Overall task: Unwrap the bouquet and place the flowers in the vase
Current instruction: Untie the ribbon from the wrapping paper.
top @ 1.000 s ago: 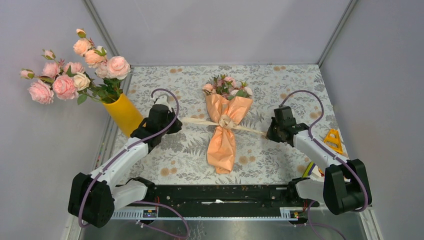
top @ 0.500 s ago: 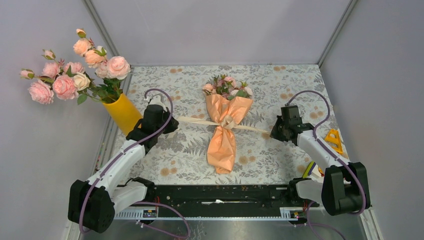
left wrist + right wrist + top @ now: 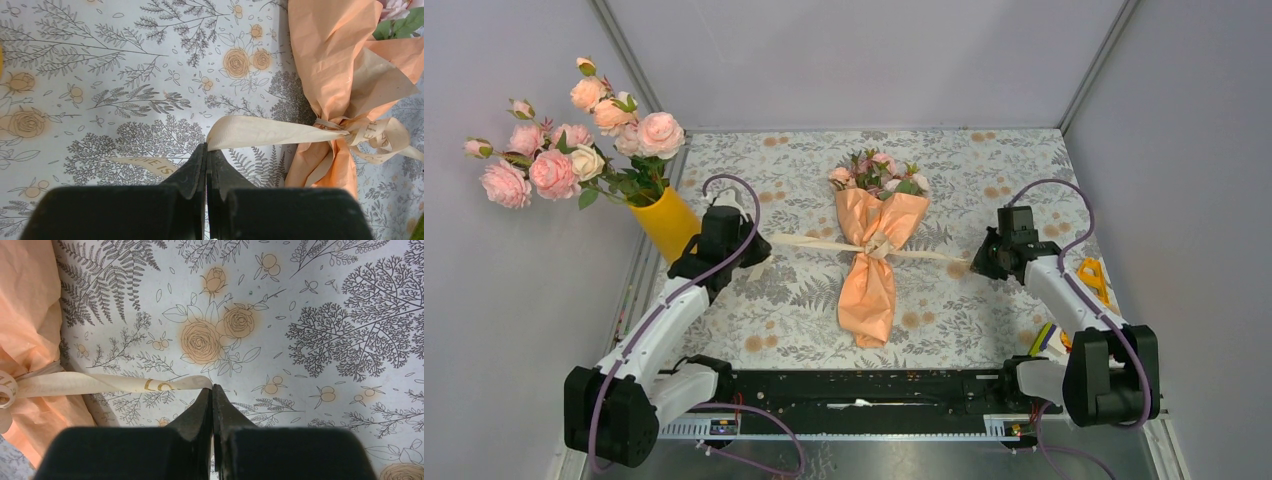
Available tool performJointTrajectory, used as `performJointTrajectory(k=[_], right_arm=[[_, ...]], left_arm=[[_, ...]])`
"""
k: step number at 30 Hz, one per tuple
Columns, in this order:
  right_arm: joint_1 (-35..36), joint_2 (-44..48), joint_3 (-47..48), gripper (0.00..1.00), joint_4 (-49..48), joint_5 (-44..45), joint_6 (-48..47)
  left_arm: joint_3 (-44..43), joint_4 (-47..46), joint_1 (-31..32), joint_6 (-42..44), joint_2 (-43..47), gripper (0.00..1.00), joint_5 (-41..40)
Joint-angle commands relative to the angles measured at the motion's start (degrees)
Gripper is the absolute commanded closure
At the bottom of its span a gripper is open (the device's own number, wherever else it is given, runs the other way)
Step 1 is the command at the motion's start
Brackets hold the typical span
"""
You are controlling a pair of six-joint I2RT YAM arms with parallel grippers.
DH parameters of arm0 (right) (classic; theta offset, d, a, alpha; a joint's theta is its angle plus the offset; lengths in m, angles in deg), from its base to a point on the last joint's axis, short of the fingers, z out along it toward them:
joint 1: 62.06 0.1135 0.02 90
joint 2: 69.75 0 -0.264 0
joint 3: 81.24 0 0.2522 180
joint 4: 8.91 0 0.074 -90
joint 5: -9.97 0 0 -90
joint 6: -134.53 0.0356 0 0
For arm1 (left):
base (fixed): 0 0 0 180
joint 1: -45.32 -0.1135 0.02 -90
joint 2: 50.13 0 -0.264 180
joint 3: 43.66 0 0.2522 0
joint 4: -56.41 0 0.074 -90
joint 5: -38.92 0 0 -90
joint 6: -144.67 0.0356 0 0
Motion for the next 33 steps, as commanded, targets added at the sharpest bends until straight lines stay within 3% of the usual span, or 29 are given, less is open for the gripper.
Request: performJointTrajectory(k=[1,33], right_arm=[[-1.83,-1.09,2.71,1.0,0.73,-2.21,-0.6],[-13.59,-3.36,6.15,1.0,2.76,-4.34,-1.85]], left_arm=[[-3.33,0.62,-1.94,1.56,1.28,1.0,0.49],[-7.08,10.53,-8.79,7.47,5.35,1.0,-5.43]])
